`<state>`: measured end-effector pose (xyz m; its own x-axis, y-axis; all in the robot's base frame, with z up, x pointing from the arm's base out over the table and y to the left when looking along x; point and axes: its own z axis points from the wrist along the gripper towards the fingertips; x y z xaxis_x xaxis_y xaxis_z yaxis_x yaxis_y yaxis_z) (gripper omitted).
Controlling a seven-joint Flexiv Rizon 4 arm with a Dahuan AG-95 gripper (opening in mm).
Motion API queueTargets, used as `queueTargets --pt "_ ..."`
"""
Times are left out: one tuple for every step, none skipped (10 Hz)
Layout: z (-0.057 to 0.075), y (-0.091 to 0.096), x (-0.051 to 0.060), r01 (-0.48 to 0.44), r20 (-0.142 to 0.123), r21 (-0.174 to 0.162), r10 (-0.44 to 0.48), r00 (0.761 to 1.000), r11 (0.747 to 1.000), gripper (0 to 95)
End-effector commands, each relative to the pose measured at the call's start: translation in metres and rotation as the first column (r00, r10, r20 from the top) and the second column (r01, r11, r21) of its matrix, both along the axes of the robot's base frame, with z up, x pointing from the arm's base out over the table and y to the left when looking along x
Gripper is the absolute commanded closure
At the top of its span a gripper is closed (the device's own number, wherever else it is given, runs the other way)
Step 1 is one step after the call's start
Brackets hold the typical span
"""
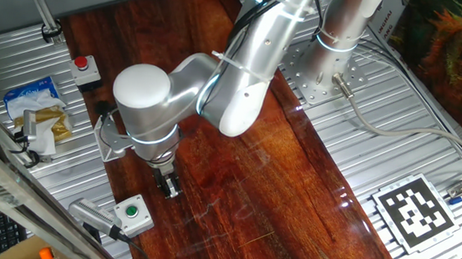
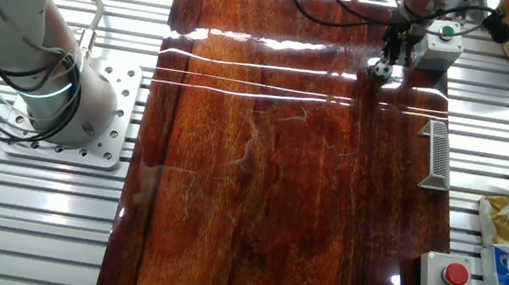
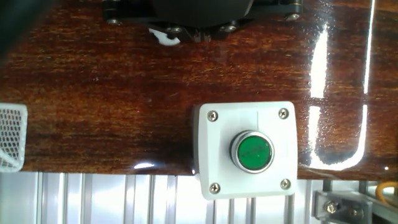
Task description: Push the soccer ball into the goal
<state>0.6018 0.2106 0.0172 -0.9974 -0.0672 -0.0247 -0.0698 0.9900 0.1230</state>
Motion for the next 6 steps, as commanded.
queueTargets --pt "0.002 -0.003 -0.001 -0.010 -0.002 0.001 0.010 1.000 1.000 95.0" --pt "0.002 -0.007 -0.003 -0.014 -0.002 -0.001 0.014 1.000 1.000 95.0" --pt "0.002 -0.010 -0.004 -0.019 -0.001 -0.001 0.019 1.000 1.000 95.0" --pt "0.000 -0.017 -0.003 -0.028 0.000 -0.004 0.028 1.000 1.000 95.0" --pt "-0.003 -0.023 -0.003 -0.034 0.001 -0.001 0.034 0.999 0.999 95.0" --pt "-0.003 -0.024 -0.003 -0.036 0.002 -0.001 0.036 0.999 0.999 95.0"
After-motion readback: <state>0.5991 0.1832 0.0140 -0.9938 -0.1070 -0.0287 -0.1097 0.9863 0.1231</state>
